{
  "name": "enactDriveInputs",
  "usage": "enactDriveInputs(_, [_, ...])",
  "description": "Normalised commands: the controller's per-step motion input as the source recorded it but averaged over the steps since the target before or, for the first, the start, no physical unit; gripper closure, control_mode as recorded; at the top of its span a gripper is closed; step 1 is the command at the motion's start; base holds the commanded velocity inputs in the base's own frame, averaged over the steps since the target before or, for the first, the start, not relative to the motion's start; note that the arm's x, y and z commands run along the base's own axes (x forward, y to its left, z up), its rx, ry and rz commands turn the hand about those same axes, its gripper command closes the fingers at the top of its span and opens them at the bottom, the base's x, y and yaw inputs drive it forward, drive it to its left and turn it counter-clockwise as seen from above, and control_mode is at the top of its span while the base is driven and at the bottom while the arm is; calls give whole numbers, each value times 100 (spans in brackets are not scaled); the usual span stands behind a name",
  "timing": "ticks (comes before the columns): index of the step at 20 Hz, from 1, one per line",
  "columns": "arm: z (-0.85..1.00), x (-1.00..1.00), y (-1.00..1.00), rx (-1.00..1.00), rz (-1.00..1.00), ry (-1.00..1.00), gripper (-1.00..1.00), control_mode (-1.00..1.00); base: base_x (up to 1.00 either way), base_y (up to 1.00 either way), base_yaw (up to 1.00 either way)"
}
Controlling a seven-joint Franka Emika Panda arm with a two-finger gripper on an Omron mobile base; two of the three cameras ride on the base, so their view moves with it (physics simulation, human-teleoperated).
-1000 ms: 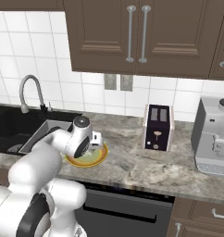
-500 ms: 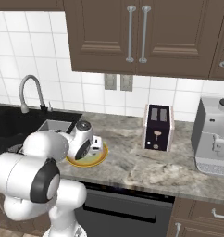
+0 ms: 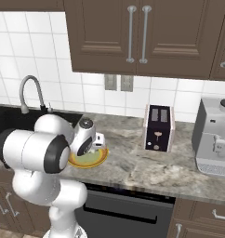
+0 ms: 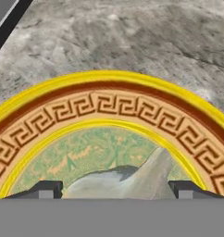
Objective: Pick the garlic from the counter and place it in the microwave. Then turn on the microwave.
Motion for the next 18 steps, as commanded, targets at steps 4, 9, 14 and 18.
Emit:
enactDriveInputs(4, [-47, -22, 5, 0, 0, -3, 100, -100, 0, 0, 0])
enactDriveInputs(9, [3, -96, 0, 0, 0, -31, 100, -100, 0, 0, 0])
enactDriveInputs(14, [71, -100, 0, 0, -1, -44, 100, -100, 0, 0, 0])
enactDriveInputs(18, [100, -100, 1, 0, -2, -30, 100, -100, 0, 0, 0])
